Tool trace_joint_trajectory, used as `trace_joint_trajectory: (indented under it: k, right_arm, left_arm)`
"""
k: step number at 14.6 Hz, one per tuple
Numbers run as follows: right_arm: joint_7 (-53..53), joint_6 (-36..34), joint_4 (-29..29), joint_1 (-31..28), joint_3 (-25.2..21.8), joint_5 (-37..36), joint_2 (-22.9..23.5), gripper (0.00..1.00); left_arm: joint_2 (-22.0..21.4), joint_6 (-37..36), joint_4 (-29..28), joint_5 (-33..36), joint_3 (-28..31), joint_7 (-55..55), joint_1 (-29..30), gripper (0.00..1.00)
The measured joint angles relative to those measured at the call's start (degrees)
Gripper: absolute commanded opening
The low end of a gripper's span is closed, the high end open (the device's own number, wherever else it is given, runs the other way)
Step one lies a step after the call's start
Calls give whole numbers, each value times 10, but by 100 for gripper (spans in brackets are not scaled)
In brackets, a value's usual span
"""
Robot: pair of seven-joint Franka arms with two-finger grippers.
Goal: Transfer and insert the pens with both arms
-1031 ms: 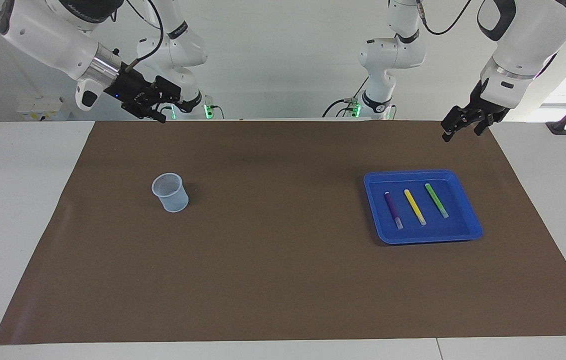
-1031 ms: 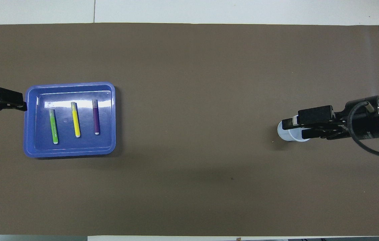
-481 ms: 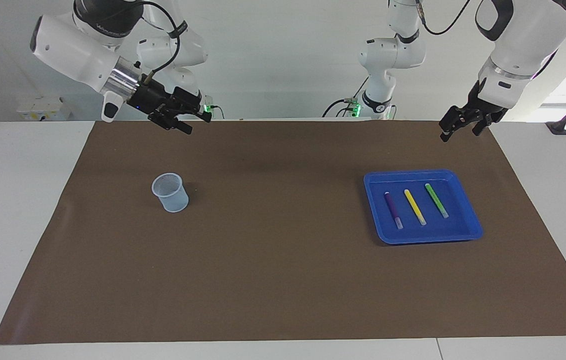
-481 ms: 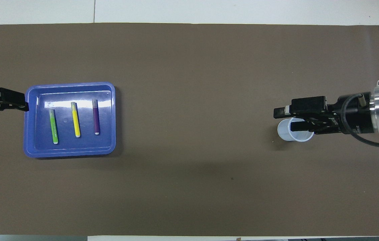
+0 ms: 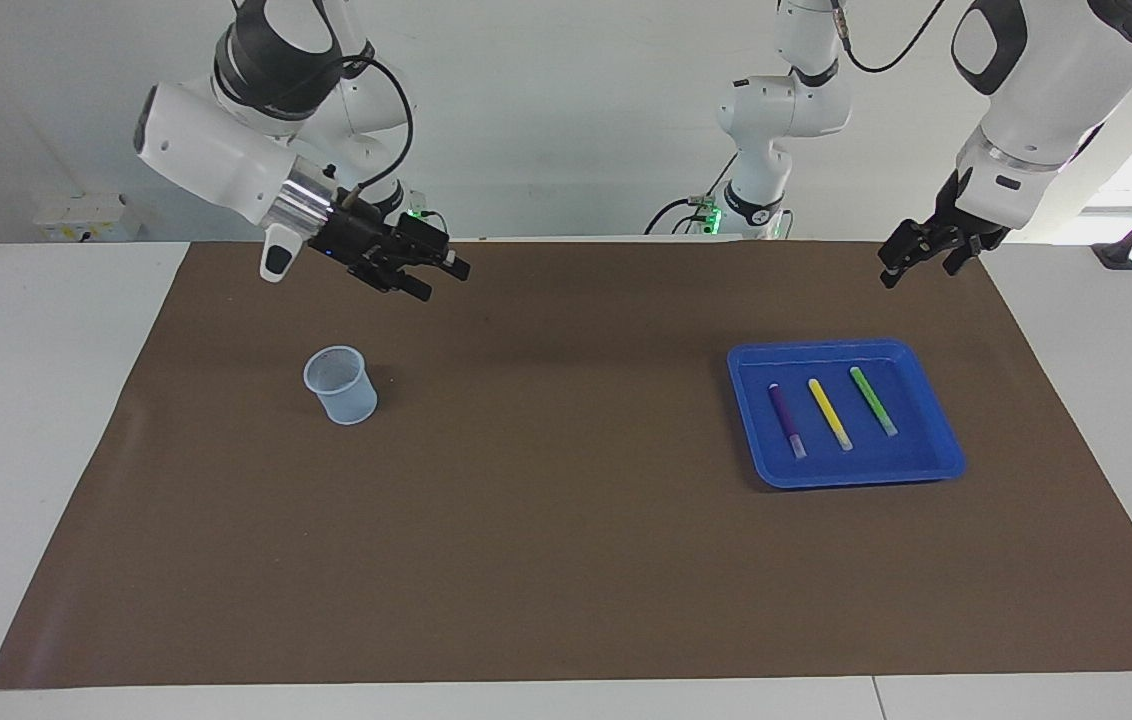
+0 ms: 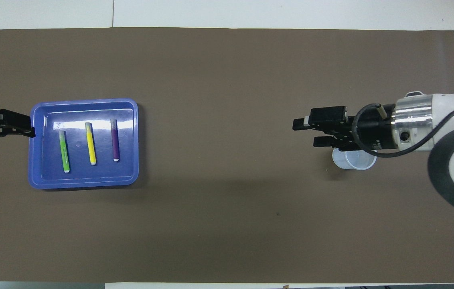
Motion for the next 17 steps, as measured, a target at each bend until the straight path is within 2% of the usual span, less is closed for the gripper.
trace_joint_trajectory:
  k: [6,8,10,13,17]
  right_arm:
    - [9,51,-1,41,0,21,38,100]
    - [17,67,-3,49,1,52,42,100]
    - [17,100,-4,50,1,98,52,100]
    - [17,113,-4,59,1,112,62,100]
    - [17,118,-3,62,1,112,62,100]
  left_arm:
    - [1,97,-103,0,2,59,49,100]
    - [3,151,-145,0,2,70,56,100]
    - [13,214,-190,0,2,75,59,95]
    - [26,295,-252,0,2,76,62,94]
    - [62,357,-277,0,2,76,65,88]
